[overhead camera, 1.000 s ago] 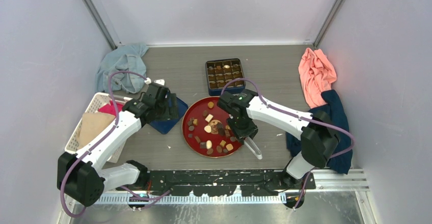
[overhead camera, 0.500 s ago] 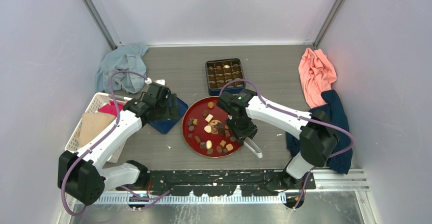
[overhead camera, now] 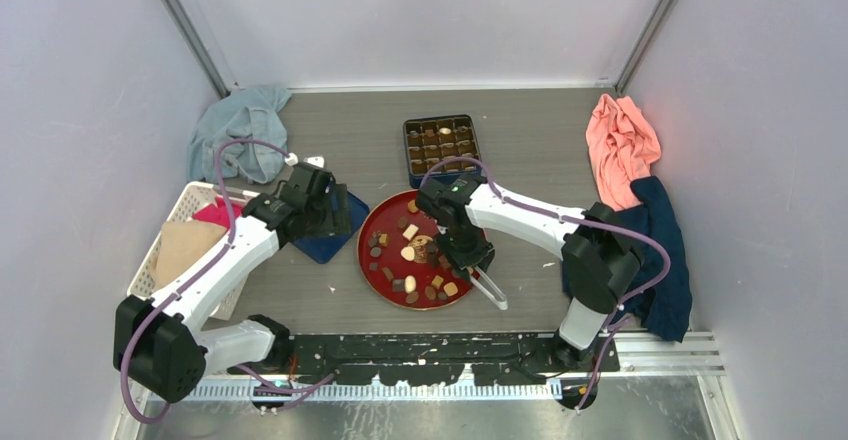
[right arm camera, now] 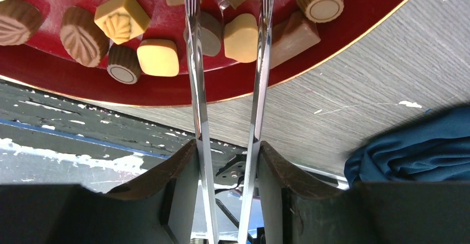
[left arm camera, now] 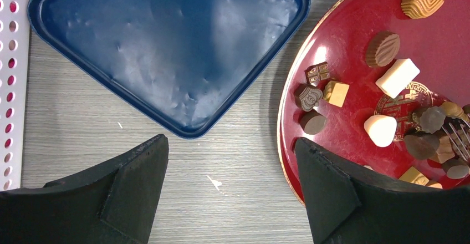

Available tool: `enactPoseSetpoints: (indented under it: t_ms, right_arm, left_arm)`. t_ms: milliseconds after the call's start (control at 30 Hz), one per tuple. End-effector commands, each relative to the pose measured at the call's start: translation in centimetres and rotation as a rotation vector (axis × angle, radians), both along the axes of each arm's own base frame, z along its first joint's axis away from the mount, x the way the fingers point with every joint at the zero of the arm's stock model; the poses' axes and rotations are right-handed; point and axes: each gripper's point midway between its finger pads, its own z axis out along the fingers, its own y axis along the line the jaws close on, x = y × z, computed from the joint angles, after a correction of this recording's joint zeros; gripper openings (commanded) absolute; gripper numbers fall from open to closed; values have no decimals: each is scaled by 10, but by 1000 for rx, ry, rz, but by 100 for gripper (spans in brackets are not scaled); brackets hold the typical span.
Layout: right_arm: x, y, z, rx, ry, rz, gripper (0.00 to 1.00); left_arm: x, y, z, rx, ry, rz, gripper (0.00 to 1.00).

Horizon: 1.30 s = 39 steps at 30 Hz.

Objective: Pack the chocolate
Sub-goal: Pick up the fake chocolate from the plate, then place the fake chocolate in the packing box.

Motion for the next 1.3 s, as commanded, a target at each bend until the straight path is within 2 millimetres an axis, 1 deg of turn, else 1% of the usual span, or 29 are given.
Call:
enactPoseSetpoints:
  t_ms: [0, 100, 267, 367, 533, 667, 767, 867, 1000, 1100, 1200, 1267]
  right_arm:
    - [10, 11, 11, 42, -22, 35, 44]
    - [10, 12, 12, 44, -23, 33, 39]
    - [12, 13, 19, 59, -46, 20, 26]
    - [20, 13, 28, 62, -100, 11, 22]
    - [32, 15, 49, 81, -177, 4, 20]
    - [49, 15, 68, 81, -252, 0, 19]
    - [69, 17, 80, 95, -312, -24, 19]
    - [95, 21, 92, 144, -367, -76, 19]
    - [128, 34, 105, 207, -408, -86, 19]
    - [153, 41, 109, 215, -429, -81, 19]
    - [183, 49, 113, 270, -462, -115, 19]
    - [201, 55, 110, 304, -462, -144, 19]
  left_arm:
    - [10, 0, 17, -22, -66, 17, 85]
    - [10, 0, 17, -24, -68, 19, 85]
    - [10, -1, 15, -27, -64, 16, 85]
    - [10, -2, 15, -31, -63, 16, 85]
    - [11, -4, 18, -40, -67, 13, 85]
    - [13, -7, 22, -50, -74, 9, 85]
    - [14, -7, 23, -52, -75, 7, 85]
    - [14, -9, 27, -64, -78, 2, 85]
    - [14, -8, 31, -62, -89, 5, 85]
    - [12, -5, 29, -55, -87, 10, 85]
    - [10, -3, 27, -51, -84, 18, 85]
    - [8, -1, 28, -48, -84, 22, 85]
